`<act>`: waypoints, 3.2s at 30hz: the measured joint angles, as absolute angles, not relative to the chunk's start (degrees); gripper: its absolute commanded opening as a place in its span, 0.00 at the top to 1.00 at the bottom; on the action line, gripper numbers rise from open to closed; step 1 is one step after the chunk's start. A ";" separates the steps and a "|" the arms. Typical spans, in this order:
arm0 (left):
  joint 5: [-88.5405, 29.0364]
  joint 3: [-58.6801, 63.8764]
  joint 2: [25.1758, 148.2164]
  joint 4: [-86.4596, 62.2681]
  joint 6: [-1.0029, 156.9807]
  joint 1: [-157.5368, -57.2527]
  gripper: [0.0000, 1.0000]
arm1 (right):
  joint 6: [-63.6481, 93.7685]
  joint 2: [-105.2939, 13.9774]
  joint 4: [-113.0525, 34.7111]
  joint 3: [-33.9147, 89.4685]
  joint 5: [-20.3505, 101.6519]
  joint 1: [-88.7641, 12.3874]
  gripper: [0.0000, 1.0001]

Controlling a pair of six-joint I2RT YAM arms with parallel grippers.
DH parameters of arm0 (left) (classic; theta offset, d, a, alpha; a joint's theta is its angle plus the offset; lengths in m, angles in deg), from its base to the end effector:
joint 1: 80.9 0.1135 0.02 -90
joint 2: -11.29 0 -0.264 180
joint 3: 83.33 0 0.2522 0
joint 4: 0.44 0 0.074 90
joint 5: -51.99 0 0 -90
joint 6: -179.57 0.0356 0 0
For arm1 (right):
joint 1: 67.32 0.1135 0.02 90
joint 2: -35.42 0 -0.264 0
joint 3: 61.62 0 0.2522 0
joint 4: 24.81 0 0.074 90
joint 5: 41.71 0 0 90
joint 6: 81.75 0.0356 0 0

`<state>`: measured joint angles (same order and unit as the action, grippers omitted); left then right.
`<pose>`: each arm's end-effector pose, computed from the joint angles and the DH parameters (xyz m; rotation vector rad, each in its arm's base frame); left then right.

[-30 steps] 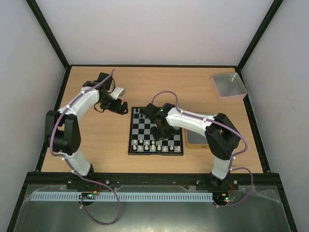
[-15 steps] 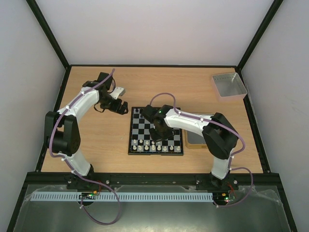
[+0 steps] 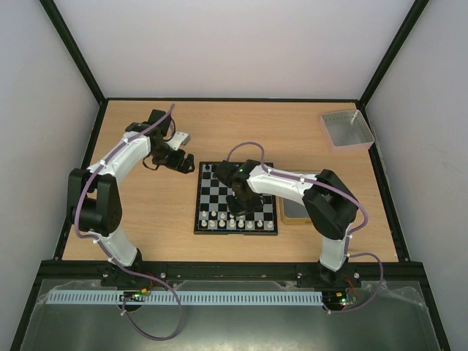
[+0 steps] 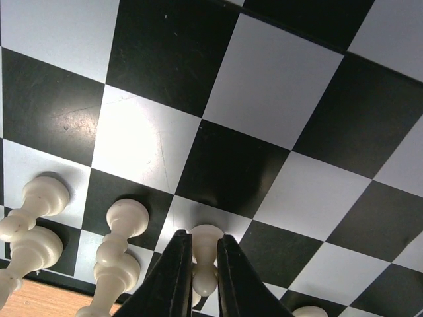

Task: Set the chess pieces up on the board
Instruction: Place the chess piece on the chessboard, then pick up the chess piece from the storage box.

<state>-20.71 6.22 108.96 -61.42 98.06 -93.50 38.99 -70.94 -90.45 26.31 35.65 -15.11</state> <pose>0.3329 -0.0852 0.2386 0.5805 2.6958 -0.4373 0.2052 0.2773 0.1789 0.5857 -2.9954 -0.3580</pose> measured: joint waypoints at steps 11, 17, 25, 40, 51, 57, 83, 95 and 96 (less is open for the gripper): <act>-20.74 6.22 108.96 -61.40 98.06 -93.80 0.01 | 39.10 -71.97 -90.19 26.31 35.43 -15.11 0.84; -20.74 6.22 108.96 -61.40 98.08 -93.89 0.01 | 39.10 -72.17 -90.12 26.36 36.26 -15.11 0.83; -20.74 6.22 108.98 -61.40 98.08 -94.30 0.01 | 39.10 -72.17 -90.15 26.77 38.01 -15.68 0.78; -20.76 6.22 108.98 -61.40 98.08 -94.50 0.01 | 38.66 -72.43 -90.12 28.87 37.90 -18.52 0.81; -20.76 6.22 109.22 -61.40 98.08 -94.50 0.01 | 38.31 -72.36 -90.12 25.70 37.35 -20.64 0.91; -20.76 6.22 109.55 -61.40 98.10 -94.50 0.01 | 38.18 -72.15 -90.10 25.51 36.13 -20.62 0.91; -20.78 6.24 109.81 -61.42 98.10 -95.14 0.01 | 37.63 -72.15 -90.12 25.51 35.45 -18.59 0.90; -20.76 6.35 110.71 -61.44 98.10 -95.16 0.01 | 40.78 -67.18 -92.31 27.28 44.35 -26.93 0.80; -20.76 6.41 110.75 -61.44 98.13 -95.16 0.01 | 41.11 -65.96 -92.75 27.58 45.13 -28.38 0.80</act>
